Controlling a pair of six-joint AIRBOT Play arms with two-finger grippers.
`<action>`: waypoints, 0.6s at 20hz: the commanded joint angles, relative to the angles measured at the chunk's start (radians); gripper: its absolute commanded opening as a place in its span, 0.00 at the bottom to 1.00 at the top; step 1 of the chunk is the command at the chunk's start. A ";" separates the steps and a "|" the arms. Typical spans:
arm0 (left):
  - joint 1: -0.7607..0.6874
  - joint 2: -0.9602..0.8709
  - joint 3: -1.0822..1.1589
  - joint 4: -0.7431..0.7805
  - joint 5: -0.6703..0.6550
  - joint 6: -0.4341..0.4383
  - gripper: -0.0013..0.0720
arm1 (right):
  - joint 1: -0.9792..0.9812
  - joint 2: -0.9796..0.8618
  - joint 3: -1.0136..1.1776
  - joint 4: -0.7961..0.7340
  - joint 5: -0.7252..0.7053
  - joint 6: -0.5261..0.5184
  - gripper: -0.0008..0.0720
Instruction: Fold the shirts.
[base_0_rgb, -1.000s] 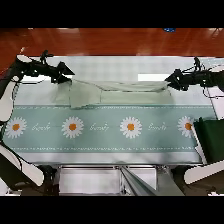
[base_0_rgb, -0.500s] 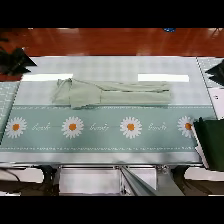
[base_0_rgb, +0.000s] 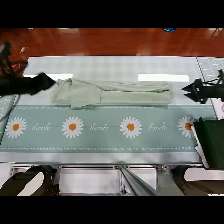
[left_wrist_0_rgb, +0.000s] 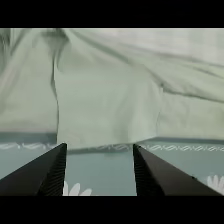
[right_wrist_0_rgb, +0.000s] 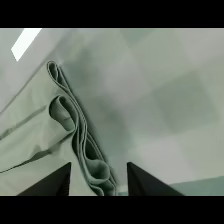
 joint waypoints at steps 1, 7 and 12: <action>-0.066 0.022 -0.112 0.003 0.059 -0.022 0.71 | 0.067 -0.102 0.001 0.085 -0.007 -0.019 0.59; -0.066 -0.001 -0.111 0.003 0.063 -0.023 0.71 | 0.188 -0.219 0.089 0.122 0.013 -0.016 0.59; -0.066 -0.005 -0.111 -0.016 0.082 -0.023 0.71 | 0.289 -0.253 0.179 0.145 -0.007 -0.041 0.05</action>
